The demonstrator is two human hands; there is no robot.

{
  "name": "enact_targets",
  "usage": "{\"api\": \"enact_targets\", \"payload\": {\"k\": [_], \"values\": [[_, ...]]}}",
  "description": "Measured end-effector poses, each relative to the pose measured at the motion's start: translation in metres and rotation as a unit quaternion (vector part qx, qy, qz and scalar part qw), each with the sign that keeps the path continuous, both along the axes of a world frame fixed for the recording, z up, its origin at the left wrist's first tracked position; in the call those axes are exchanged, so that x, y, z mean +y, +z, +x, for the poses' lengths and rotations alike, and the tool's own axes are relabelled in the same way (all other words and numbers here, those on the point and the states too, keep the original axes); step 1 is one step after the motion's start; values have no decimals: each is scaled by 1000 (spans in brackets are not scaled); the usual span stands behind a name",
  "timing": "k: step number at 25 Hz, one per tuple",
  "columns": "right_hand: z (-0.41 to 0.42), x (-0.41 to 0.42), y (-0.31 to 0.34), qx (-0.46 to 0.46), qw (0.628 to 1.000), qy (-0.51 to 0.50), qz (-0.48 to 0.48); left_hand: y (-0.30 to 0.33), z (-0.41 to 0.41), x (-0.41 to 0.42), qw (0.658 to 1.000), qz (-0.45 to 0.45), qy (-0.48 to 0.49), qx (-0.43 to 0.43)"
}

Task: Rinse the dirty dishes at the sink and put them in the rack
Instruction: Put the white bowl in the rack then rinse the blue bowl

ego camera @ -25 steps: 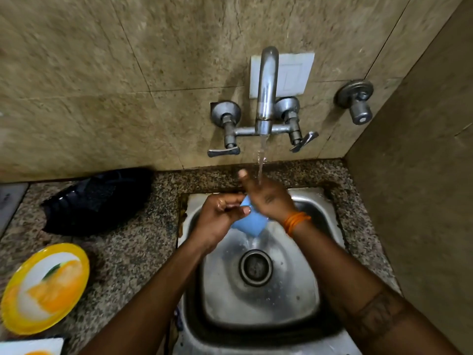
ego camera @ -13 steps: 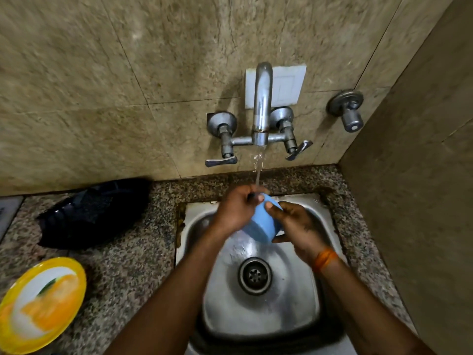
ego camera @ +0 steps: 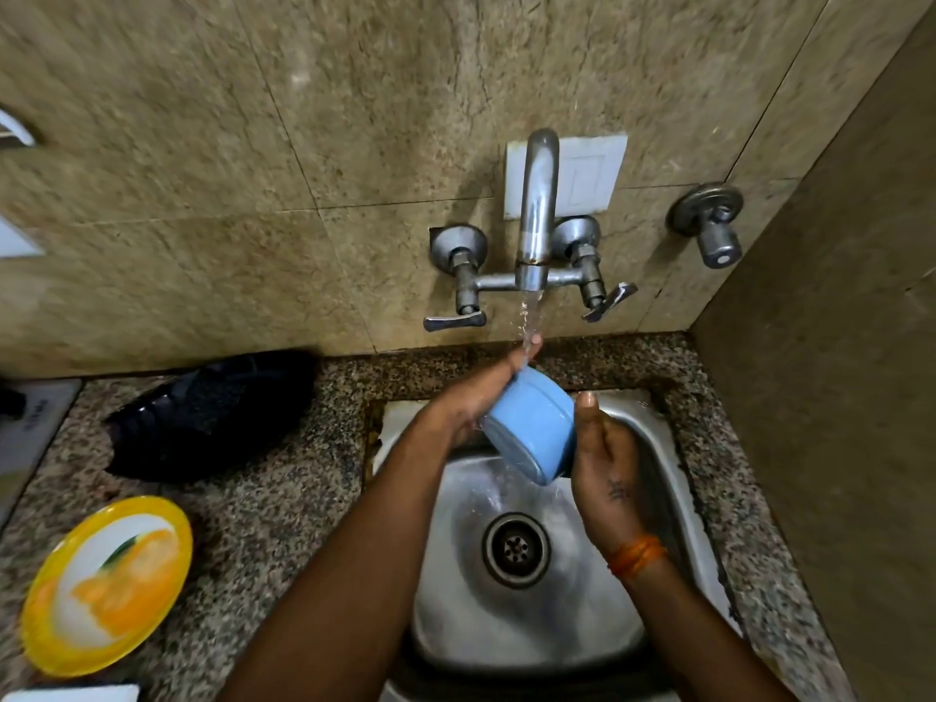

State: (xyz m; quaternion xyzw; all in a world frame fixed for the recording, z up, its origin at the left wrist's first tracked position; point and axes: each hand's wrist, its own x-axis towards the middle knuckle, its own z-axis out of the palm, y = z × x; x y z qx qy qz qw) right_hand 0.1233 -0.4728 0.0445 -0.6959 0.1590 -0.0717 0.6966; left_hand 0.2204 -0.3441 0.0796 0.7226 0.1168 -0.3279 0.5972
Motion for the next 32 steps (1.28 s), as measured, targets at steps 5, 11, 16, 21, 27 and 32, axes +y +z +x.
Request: {"api": "enact_targets", "payload": {"k": [5,11,16,21,27,32], "values": [[17,-8,12,124,977,0,172,-35,-2,17,986,-151,70,28],[56,-32,-7,278,933,29,229,-60,-34,50,954,-286,78,-49],[72,-5,-5,209,976,-45,42,-63,-48,46,961,-224,120,-111],[62,2,7,29,935,32,-352,-56,-48,47,960,-145,135,-197],[28,41,-4,-125,794,247,-541,-62,-49,28,951,-135,224,-167],[22,37,-14,-203,783,259,-528,-61,-58,25,904,-296,305,-60]]}}
